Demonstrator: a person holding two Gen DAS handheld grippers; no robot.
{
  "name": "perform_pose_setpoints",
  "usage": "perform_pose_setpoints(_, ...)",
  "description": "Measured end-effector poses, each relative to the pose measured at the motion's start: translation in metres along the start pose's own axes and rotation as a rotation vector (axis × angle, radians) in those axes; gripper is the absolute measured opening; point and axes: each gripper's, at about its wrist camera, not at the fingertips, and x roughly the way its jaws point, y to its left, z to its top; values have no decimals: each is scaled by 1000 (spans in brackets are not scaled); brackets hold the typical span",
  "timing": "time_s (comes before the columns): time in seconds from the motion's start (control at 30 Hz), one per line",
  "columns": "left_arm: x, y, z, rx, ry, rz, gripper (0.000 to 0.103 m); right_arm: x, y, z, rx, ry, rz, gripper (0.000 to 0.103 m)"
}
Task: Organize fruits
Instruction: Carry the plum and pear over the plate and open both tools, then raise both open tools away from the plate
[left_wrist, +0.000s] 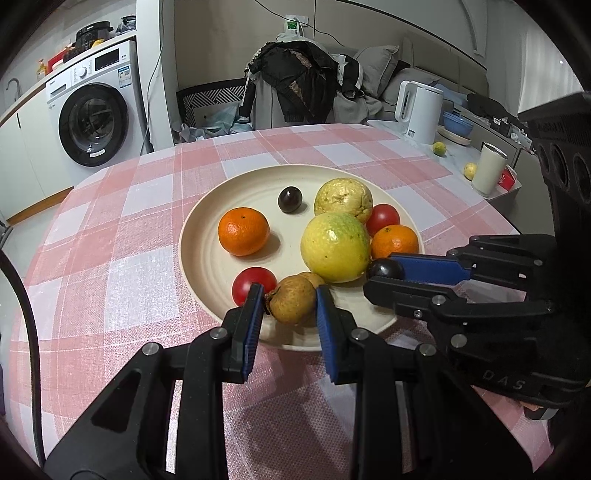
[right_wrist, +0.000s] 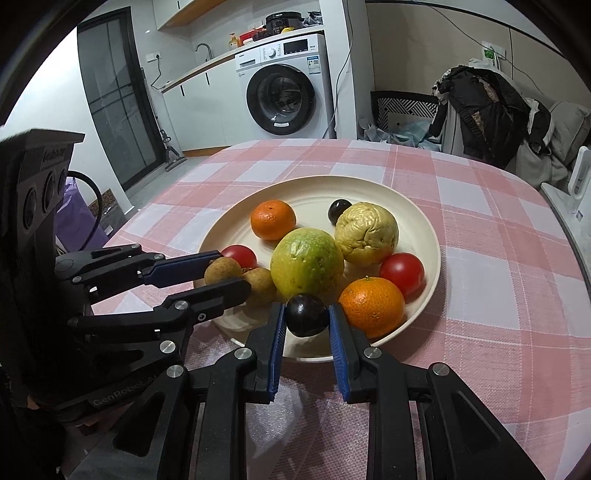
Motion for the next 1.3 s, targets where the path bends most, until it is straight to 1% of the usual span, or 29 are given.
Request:
perform_pose_setpoints(0.2,-1,4,0,-21,-7,5,25,-2,2,-2,-7,-4,-4,25)
perform_pose_setpoints(0.27,-2,6,-1,-26,-7,3,25,-3,2,-2,-12,-4,-1,26)
perform_pose_setpoints(0.33,-5,8,-4,-29,-9,-2,26,-6,3,-3,-15,-8,6,35)
perform_pose_setpoints(0.37,-7,9,-6,-29,-12,1,27,-8,3,-4,-19,-13,7,37)
perform_pose_setpoints(0.43,-13,9,-9,-21,-28,12,34,-15,6,-4,-38,-34,-7,44)
perform_pose_setpoints(0.47,-16,9,-10,-19,-37,18,42,-19,6,-4,-47,-50,-17,47)
perform_pose_setpoints(0.5,-22,10,-12,-17,-55,24,51,-24,7,-5,-54,-67,-27,54)
perform_pose_setpoints(0.53,-27,10,-14,-14,-70,29,55,-28,6,-5,-56,-80,-31,62)
perform_pose_setpoints(0.57,-33,10,-16,-12,-88,34,63,-34,5,-5,-53,-100,-34,68)
perform_pose_setpoints(0.6,-40,11,-18,-10,-106,40,72,-38,3,-4,-47,-117,-34,81)
perform_pose_setpoints(0.63,-46,11,-20,-11,-120,47,76,-42,2,-4,-39,-132,-33,91)
perform_pose_setpoints(0.67,-53,12,-22,-15,-137,53,83,-48,-1,-4,-27,-151,-32,94)
perform_pose_setpoints(0.73,-66,14,-26,-23,-176,62,84,-57,-7,-5,-7,-184,-29,101)
perform_pose_setpoints(0.83,-85,17,-33,-44,-227,74,96,-69,-14,-7,11,-231,-32,103)
perform_pose_setpoints(0.87,-91,17,-35,-49,-250,76,102,-72,-15,-8,14,-241,-24,103)
perform_pose_setpoints(0.9,-98,18,-38,-55,-282,85,102,-75,-18,-10,20,-251,-11,103)
perform_pose_setpoints(0.97,-108,18,-41,-62,-314,92,102,-80,-20,-13,22,-260,2,103)
perform_pose_setpoints(1.07,-116,18,-42,-76,-317,84,102,-85,-16,-21,8,-272,24,103)
perform_pose_setpoints(1.13,-118,16,-44,-81,-319,77,102,-86,-9,-26,-23,-274,28,103)
perform_pose_setpoints(1.23,-118,14,-48,-75,-320,95,102,-86,2,-31,-68,-289,16,103)
perform_pose_setpoints(1.3,-116,13,-50,-75,-313,102,102,-86,8,-34,-88,-300,26,103)
